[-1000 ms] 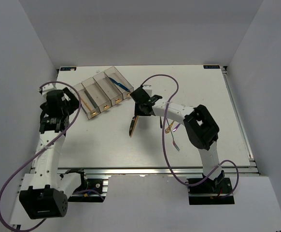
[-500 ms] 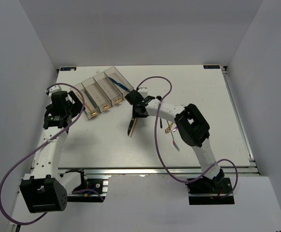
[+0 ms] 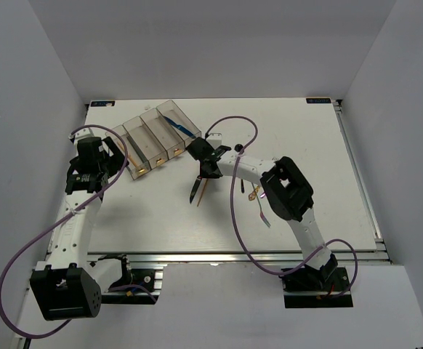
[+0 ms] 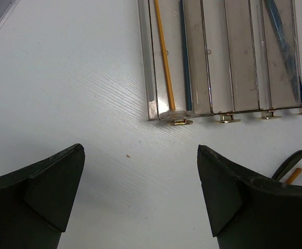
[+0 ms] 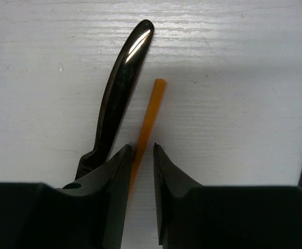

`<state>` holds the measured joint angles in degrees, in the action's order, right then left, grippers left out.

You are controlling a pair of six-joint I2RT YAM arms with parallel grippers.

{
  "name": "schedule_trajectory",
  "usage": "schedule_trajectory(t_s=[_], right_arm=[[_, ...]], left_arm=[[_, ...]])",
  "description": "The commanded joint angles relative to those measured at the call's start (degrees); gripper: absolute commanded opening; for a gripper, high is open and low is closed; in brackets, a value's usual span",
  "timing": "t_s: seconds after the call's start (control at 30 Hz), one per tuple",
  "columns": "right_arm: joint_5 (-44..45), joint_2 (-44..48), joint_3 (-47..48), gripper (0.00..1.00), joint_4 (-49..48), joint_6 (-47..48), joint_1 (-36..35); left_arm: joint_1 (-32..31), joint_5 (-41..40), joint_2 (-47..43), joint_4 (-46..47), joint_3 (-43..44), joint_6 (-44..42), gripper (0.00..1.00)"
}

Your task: Sort the eating utensils into containers

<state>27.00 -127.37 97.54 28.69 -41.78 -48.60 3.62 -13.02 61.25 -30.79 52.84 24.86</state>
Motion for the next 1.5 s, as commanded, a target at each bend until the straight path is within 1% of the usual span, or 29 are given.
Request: schedule_trajectory(t_s=[0.0,0.07,0.1,0.2,0.23,0.33,0.4,0.43,0.5,0.57,0.6,0.67,0.7,0.73,0.77,0.8,0.83,0.93,1.1,1.3,1.43,1.47], right_arm=[[0.86,0.63,-3.93,0.28,4.44,-2.08,0.61],[-0.1,2.12,-5.68,0.21,4.45,-2.08,1.66],[-2.72,2.91,-8.48,0.21,2.36,-0.69,2.1],[-6.69,5.99,-14.28,0.15,-1.6,1.34,3.59],[-6.88,6.52,-15.09,0.0,-1.88,2.31,4.03],[-6.27,8.54,-16.15,0.0,-0.48,4.5,4.39],[-6.52,11.69,-16.76,0.0,-0.56,6.0,4.39],[-7.48,13.19,-18.33,0.0,-2.74,7.14,4.3],[-11.16,19.07,-20.71,0.0,-6.0,10.74,4.13],[-13.98,24.42,-24.14,0.0,-10.2,13.29,4.04],[-17.04,26.28,-25.45,0.0,-11.88,14.0,4.04],[-20.13,31.1,-29.22,0.0,-16.79,14.79,4.04],[-24.41,32.78,-30.72,0.0,-19.17,14.97,4.04],[-26.63,34.37,-32.22,0.0,-21.46,15.06,4.04],[-29.61,37.34,-35.11,0.0,-26.09,15.06,4.04],[-33.47,38.68,-36.35,0.0,-27.97,14.63,4.13],[-35.42,39.91,-37.5,0.0,-30.42,14.36,4.04],[-40.88,43.34,-40.23,0.0,-36.15,12.78,4.13],[-45.71,47.83,-43.65,0.0,-44.41,10.93,3.69],[-46.69,45.73,-40.85,0.0,-44.42,10.23,3.07],[-47.13,43.62,-38.57,0.0,-43.89,9.96,2.98],[-47.31,42.83,-37.69,0.0,-43.89,9.88,2.98]], left_arm=[[-0.1,0.45,-1.58,1.08,0.16,-0.43,0.98],[-0.01,0.71,-1.58,1.17,0.16,-0.34,0.98],[-0.1,0.97,-1.58,1.17,0.16,-0.34,0.98],[-0.1,2.11,-1.49,1.34,0.16,-0.17,0.98],[-0.1,2.55,-1.4,1.34,0.07,-0.08,0.98],[-0.1,5.45,-1.23,1.43,-0.19,0.45,0.98],[-0.1,10.62,-1.05,1.78,-0.45,1.41,0.98],[-0.1,12.82,-0.79,3.0,-1.33,2.11,0.98],[-0.89,21.84,-0.61,5.37,-2.73,5.18,0.98],[-2.55,26.35,-0.43,10.81,-5.46,9.47,0.98],[-6.13,28.55,-0.35,12.49,-6.25,10.81,0.98],[-9.58,30.23,-0.08,19.59,-8.8,15.38,0.98],[-13.16,30.85,0.09,22.06,-9.59,16.78,0.98],[-14.68,31.47,0.35,27.04,-10.38,19.76,0.98],[-17.21,32.26,0.79,29.88,-12.04,21.27,0.98],[-18.28,33.13,1.06,33.13,-12.75,22.41,0.98],[-19.08,34.27,1.41,37.51,-13.28,24.42,0.98],[-21.63,34.72,2.38,42.11,-14.17,25.76,0.98],[-23.21,35.08,5.18,43.18,-13.73,26.11,0.98],[-24.53,37.62,6.6,47.13,-14.34,28.05,0.93],[-25.41,38.42,7.12,48.71,-14.17,28.49,0.88],[-25.5,38.76,7.56,48.98,-14.08,28.49,0.81]])
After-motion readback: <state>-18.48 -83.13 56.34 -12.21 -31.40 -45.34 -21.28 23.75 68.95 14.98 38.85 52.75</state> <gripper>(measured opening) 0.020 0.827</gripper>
